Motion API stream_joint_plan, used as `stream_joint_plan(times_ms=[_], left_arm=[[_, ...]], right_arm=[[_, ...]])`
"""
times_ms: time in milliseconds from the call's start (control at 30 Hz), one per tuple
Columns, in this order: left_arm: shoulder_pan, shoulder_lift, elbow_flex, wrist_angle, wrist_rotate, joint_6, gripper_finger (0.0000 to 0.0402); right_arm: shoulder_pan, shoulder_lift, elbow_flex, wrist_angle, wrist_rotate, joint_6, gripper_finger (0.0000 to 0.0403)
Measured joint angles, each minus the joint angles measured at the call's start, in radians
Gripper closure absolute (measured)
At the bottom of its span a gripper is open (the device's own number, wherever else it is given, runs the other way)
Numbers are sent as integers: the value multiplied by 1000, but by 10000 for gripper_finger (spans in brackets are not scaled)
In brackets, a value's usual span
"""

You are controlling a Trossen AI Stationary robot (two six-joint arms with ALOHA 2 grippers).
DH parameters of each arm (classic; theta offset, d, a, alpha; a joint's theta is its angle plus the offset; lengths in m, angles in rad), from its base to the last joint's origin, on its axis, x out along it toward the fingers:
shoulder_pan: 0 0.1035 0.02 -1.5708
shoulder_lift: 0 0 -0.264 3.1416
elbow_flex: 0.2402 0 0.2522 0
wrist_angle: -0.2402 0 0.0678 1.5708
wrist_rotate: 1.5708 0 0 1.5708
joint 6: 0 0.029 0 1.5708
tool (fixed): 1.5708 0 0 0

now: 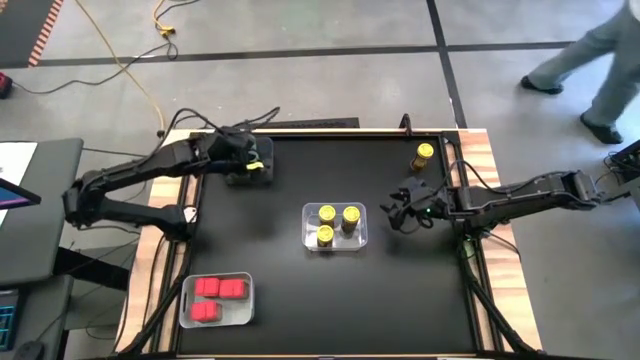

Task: Sort spices by type
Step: Put the yellow seasoning bottle into the transparent bin

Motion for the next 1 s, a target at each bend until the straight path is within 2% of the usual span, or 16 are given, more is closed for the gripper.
stream_joint_plan(times_ms=[100,600,1000], left_arm=[[-35,0,0,0,-45,-47,125],[-100,0,0,2,-111,-266,125],[-109,0,0,2,-111,-273,125]], right_arm=[[-20,0,0,0,0,-41,111],[-71,0,0,0,0,-46,112],[-70,0,0,1,19,-46,112]])
